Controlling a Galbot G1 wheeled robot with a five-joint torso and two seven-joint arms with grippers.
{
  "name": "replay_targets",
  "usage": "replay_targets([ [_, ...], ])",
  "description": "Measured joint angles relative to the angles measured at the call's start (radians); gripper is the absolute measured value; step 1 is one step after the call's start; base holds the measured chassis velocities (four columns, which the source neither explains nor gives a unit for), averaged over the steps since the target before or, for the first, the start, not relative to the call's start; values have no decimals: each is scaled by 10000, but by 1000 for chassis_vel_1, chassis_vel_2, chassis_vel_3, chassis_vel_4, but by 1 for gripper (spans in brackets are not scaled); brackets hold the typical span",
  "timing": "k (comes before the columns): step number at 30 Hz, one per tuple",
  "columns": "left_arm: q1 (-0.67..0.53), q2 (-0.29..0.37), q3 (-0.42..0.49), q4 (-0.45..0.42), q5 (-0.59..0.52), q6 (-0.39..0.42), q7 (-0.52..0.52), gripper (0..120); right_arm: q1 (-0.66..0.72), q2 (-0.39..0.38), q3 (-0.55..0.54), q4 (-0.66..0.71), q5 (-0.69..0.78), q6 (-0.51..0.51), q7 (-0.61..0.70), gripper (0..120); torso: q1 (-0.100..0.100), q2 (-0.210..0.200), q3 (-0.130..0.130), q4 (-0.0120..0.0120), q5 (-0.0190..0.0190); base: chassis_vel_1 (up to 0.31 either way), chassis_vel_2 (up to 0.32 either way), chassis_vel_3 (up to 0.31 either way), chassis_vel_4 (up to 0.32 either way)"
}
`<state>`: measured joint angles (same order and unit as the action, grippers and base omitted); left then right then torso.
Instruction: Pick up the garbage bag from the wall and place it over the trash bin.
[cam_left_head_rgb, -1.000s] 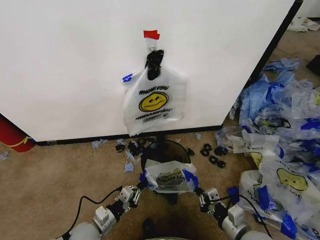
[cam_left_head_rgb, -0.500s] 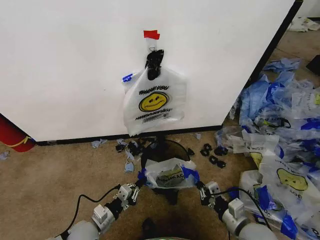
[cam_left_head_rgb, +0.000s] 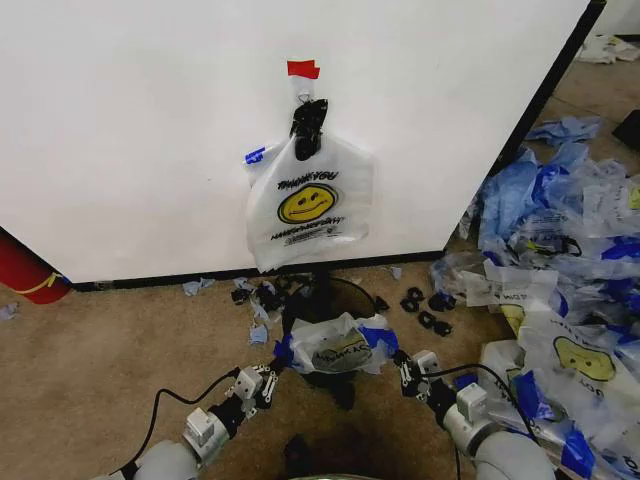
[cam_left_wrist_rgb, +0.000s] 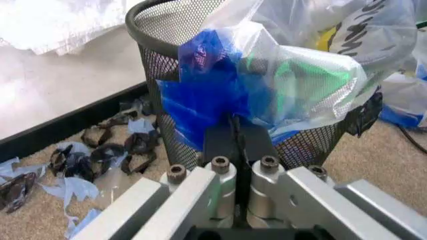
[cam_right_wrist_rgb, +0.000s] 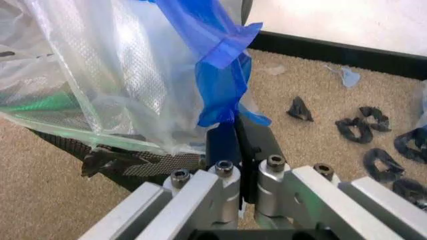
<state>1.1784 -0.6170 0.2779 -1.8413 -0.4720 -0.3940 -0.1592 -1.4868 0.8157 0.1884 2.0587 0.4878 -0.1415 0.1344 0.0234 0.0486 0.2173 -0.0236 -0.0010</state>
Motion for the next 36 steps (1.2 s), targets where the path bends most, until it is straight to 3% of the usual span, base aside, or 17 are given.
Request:
replay_targets([
  [4, 10, 6, 30, -20, 81, 46, -86, 1, -4, 33, -23, 42, -17, -7, 255, 0, 0, 0, 0, 0, 1, 0, 0, 0, 0],
  [8, 33, 22, 57, -21, 127, 53, -110, 13, -45, 36, -5, 122, -10, -85, 322, 2, 0, 0, 0, 0, 1, 0, 0, 0, 0],
  [16, 74, 44, 93, -82, 158, 58, -117, 44, -221, -27, 101, 482, 245, -747, 591, 34, 0, 0, 0, 0, 0, 0, 0, 0, 0],
  [21, 121, 66, 88, -111, 174, 59, -97, 57, -320, -103, 156, 644, 310, -962, 596, 47, 0, 0, 0, 0, 0, 0, 0, 0, 0],
  [22, 144, 80, 84, -116, 191, 58, -89, 65, -361, -129, 179, 725, 326, -1038, 583, 55, 0, 0, 0, 0, 0, 0, 0, 0, 0],
  [25, 172, 109, 76, -124, 226, 58, -83, 72, -435, -155, 198, 873, 337, -1138, 558, 62, 0, 0, 0, 0, 0, 0, 0, 0, 0],
  [31, 251, 265, 1, -290, 244, 58, -84, 98, -667, -291, 254, 1333, 358, -1372, 536, 88, 0, 0, 0, -1, 0, 0, 0, 0, 0],
  [36, 343, 293, -64, -345, 279, 58, -90, 100, -748, -307, 255, 1499, 404, -1508, 696, 99, 0, 0, 0, 0, 0, 0, 0, 0, 0],
])
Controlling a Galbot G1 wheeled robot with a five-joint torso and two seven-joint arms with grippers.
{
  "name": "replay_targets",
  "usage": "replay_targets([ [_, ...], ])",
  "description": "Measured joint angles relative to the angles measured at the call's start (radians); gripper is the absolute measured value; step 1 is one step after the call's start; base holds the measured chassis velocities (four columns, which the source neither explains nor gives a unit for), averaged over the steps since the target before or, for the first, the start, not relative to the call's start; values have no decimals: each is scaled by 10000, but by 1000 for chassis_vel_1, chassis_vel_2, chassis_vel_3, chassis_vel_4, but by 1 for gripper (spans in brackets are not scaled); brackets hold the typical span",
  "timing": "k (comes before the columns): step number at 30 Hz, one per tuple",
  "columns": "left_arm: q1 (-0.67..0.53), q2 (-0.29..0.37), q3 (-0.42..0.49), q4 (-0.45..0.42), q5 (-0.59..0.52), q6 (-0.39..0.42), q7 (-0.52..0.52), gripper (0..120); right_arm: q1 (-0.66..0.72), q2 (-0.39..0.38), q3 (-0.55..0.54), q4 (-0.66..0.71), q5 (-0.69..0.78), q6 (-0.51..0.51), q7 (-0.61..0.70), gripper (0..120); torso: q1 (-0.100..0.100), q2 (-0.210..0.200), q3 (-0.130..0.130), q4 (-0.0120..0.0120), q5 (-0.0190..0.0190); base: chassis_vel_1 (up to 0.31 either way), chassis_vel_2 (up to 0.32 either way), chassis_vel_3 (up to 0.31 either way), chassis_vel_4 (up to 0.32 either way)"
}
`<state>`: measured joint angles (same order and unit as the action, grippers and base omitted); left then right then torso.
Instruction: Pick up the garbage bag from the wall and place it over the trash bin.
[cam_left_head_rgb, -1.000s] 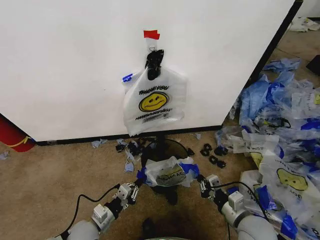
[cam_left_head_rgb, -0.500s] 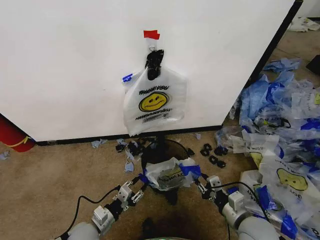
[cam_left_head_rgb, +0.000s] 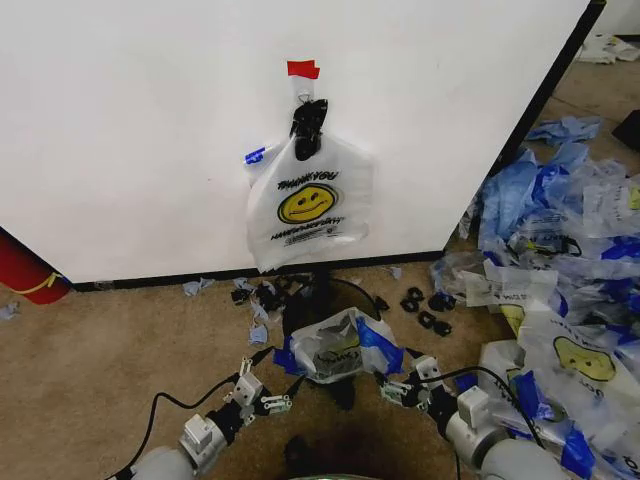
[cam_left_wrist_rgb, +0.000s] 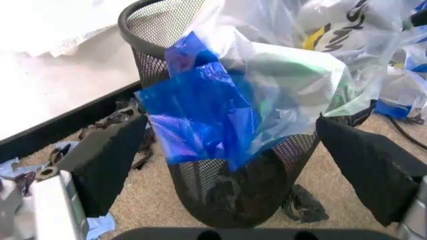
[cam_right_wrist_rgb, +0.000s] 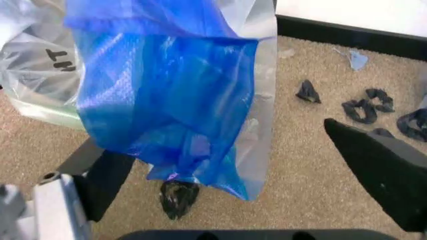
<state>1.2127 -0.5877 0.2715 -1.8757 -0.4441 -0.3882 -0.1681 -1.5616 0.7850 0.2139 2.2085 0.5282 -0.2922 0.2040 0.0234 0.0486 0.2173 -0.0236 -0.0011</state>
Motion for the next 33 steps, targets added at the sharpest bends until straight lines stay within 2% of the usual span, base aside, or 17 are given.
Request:
replay_targets([
  [23, 409, 177, -545, -427, 66, 1, -77, 100, -316, -134, 44, 932, 240, -595, 487, 100, 0, 0, 0, 0, 0, 0, 0, 0, 0],
  [33, 813, 525, -1465, -892, -193, 56, -249, 100, -733, -157, 58, 1681, 212, -611, 508, 100, 0, 0, 0, 0, 0, 0, 0, 0, 0],
])
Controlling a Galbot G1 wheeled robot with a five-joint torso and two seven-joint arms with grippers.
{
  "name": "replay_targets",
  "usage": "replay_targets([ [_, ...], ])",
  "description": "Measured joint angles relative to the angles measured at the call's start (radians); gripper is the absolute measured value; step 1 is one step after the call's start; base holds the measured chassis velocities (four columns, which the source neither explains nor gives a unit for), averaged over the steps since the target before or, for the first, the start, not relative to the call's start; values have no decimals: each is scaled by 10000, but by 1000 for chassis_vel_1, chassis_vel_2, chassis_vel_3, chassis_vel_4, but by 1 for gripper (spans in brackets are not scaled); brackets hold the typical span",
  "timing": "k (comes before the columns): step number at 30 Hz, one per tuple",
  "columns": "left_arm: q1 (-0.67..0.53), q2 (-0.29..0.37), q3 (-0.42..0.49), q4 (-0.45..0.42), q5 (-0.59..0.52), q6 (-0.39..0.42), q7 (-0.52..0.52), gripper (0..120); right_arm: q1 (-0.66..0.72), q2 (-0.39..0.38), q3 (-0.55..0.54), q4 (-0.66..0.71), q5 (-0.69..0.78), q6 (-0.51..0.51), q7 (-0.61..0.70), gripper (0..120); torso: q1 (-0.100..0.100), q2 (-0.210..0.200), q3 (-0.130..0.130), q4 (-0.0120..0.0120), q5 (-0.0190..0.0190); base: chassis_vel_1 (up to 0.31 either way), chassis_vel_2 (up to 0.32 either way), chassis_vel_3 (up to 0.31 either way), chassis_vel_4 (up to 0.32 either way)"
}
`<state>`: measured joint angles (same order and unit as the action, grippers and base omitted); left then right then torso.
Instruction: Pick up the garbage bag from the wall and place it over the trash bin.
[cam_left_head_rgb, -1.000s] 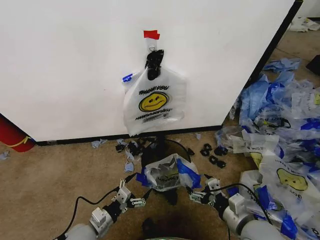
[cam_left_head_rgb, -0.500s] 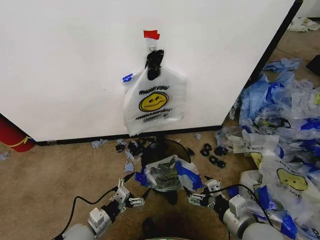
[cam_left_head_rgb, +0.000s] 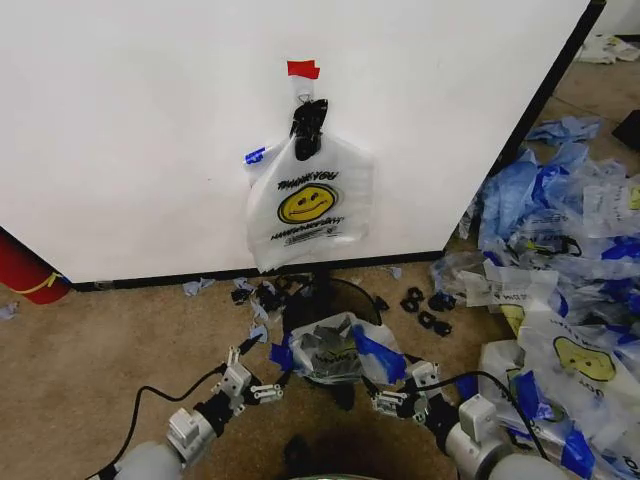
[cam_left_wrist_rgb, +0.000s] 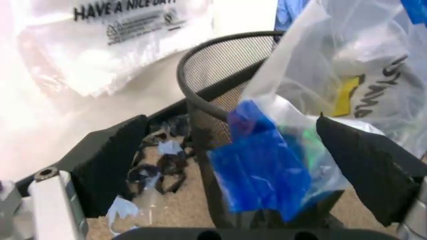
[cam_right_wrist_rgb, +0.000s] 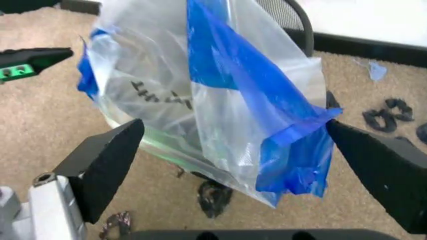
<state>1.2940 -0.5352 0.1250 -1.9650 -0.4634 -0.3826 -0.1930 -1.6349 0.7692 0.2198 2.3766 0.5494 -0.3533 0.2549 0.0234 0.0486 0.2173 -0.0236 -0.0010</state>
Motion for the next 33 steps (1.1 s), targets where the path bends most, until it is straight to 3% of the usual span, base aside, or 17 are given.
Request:
replay_targets([
  [12, 262, 131, -997, -651, -436, 86, 8, 100, 27, -91, 181, 422, -10, 131, -7, 100, 0, 0, 0, 1, 1, 0, 0, 0, 0],
  [23, -585, 63, -1894, -1809, -1665, 584, 6, 100, 722, 345, 881, 877, -225, 923, -425, 100, 0, 0, 0, -1, 1, 0, 0, 0, 0],
  [30, -852, -194, -1868, -1840, -1866, 641, 250, 100, 623, 581, 1261, 871, -247, 1082, -420, 100, 0, 0, 0, 1, -2, 0, 0, 0, 0],
  [33, -1682, -585, -1384, -1296, -2357, 611, 1049, 100, 571, 901, 1827, 764, -250, 1184, -406, 100, 0, -1, 1, 1, -4, 0, 0, 0, 0],
])
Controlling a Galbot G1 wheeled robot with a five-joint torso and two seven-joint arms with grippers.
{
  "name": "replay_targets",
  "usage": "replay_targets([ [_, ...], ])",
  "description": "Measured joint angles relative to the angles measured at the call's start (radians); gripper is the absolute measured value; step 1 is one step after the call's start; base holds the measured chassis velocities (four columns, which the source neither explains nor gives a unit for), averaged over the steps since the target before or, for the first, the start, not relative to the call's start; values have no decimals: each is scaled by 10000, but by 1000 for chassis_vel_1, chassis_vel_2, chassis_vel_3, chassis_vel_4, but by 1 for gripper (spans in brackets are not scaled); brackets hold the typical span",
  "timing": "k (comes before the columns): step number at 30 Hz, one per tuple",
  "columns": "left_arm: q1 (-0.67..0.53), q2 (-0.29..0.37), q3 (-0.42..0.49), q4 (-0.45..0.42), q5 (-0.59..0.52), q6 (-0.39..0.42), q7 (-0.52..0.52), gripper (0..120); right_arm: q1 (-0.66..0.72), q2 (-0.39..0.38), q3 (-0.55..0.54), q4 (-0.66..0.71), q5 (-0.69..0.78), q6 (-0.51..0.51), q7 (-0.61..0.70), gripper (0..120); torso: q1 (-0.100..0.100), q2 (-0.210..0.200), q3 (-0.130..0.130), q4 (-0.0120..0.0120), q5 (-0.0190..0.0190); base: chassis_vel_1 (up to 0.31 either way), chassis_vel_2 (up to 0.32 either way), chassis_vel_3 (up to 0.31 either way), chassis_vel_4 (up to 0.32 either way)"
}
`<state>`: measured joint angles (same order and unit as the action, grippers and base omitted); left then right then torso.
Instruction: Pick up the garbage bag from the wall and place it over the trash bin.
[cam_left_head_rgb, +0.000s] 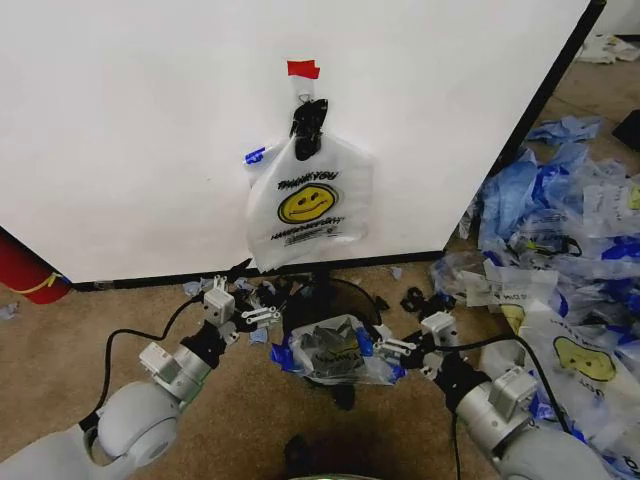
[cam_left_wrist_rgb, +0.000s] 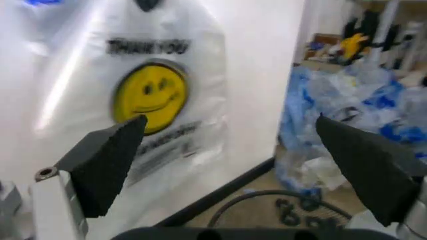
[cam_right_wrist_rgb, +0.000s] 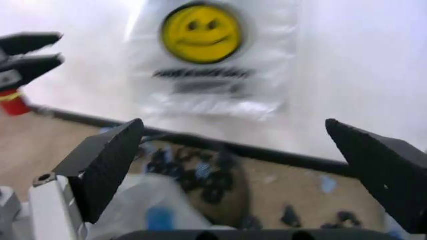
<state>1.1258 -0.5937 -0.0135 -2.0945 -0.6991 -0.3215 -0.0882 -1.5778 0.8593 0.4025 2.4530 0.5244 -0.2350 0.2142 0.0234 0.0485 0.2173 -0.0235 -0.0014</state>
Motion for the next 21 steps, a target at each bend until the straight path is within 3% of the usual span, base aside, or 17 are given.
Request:
replay_targets([
  [6, -1822, -259, 533, 733, -1371, 535, 1524, 100, -199, 432, 790, -110, 78, 30, 47, 100, 0, -3, 0, -2, 6, 0, 0, 0, 0],
  [8, -3205, -395, 1070, 1134, -2082, 1574, 2197, 100, -366, 674, 1115, -199, 82, 48, 105, 100, 0, -3, 0, -5, 6, 0, 0, 0, 0],
  [10, -3575, -459, 1217, 1201, -2229, 1996, 2304, 100, -420, 750, 1174, -232, 79, 50, 144, 100, 1, -3, 1, -1, 6, 0, 0, 0, 0],
  [13, -4790, -814, 1712, 1469, -2421, 3333, 2867, 100, -533, 985, 1295, -344, 43, 50, 239, 100, 1, -3, 1, -1, 7, 0, 0, 0, 0],
  [21, -6774, -1760, 2933, 2335, -1326, 6331, 4135, 100, -691, 1365, 1405, -423, -36, 41, 383, 100, 1, -3, 0, -1, 3, 0, 0, 0, 0],
])
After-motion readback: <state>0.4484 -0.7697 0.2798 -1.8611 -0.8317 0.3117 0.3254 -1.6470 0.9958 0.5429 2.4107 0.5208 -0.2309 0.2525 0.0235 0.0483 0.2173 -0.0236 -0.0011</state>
